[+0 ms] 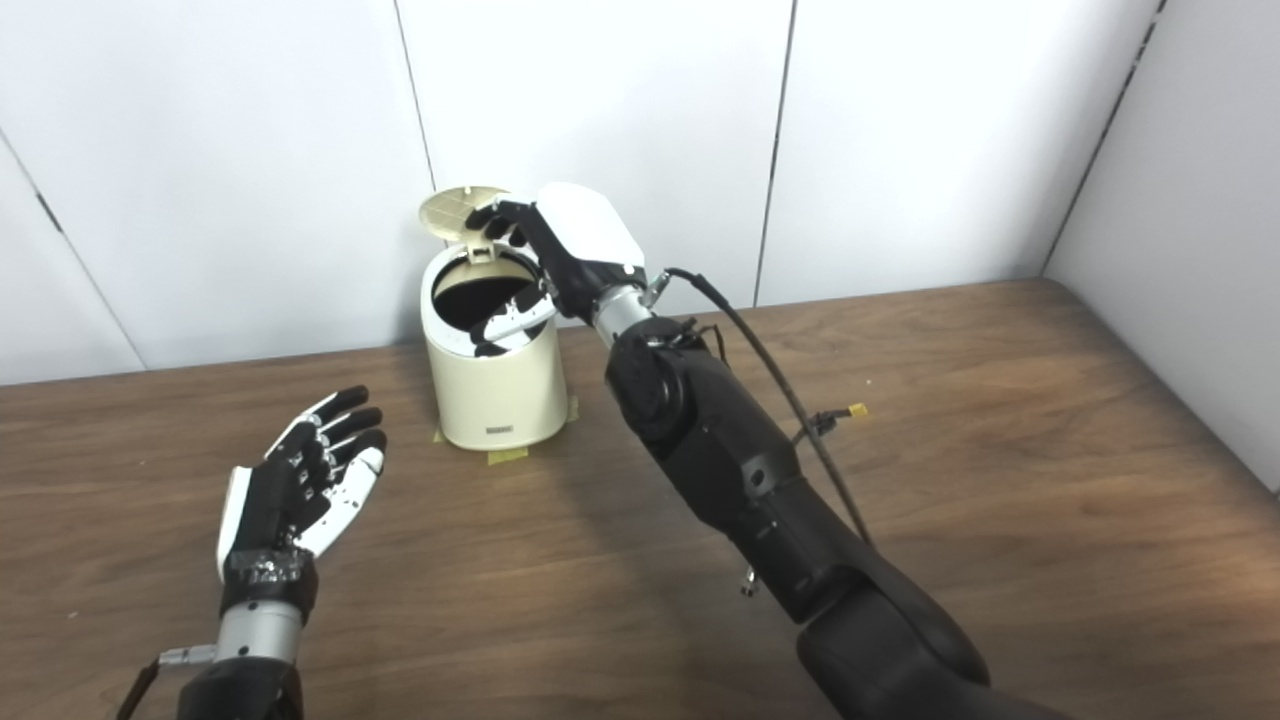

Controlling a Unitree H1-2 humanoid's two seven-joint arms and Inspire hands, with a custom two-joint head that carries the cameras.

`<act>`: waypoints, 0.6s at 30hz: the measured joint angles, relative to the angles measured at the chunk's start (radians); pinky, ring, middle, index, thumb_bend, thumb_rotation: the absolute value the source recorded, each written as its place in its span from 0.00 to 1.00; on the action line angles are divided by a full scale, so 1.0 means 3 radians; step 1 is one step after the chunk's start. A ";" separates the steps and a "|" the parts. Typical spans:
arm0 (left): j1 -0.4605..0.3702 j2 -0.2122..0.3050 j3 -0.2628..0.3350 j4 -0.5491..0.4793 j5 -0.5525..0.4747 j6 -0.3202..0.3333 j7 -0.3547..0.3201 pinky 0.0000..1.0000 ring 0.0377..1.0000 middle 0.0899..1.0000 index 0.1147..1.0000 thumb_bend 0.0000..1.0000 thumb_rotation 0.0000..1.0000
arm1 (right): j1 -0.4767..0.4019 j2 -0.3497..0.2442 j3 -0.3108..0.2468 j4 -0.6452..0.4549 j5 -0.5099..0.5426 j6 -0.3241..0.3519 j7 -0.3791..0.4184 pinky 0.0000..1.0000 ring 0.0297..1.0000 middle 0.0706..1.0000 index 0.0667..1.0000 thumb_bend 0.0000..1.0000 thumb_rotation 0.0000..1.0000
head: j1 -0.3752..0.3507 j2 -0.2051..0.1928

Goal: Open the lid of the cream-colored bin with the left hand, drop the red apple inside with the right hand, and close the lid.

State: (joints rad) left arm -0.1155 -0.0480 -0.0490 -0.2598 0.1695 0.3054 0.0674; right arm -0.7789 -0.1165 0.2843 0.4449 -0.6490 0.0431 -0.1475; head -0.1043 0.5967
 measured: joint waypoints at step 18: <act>-0.0002 0.0073 0.0051 0.0017 -0.0057 -0.0016 -0.0026 0.70 0.73 0.74 0.78 0.39 0.29 | 0.0349 -0.0163 -0.0353 -0.0776 0.0175 -0.0197 -0.0204 0.34 0.40 0.44 0.50 0.50 0.00 | -0.0025 -0.0046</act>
State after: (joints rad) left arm -0.1162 -0.0261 -0.0337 -0.2546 0.1523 0.3005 0.0597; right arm -0.6743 -0.1654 0.1783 0.2120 -0.5965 -0.0160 -0.2087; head -0.1119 0.5829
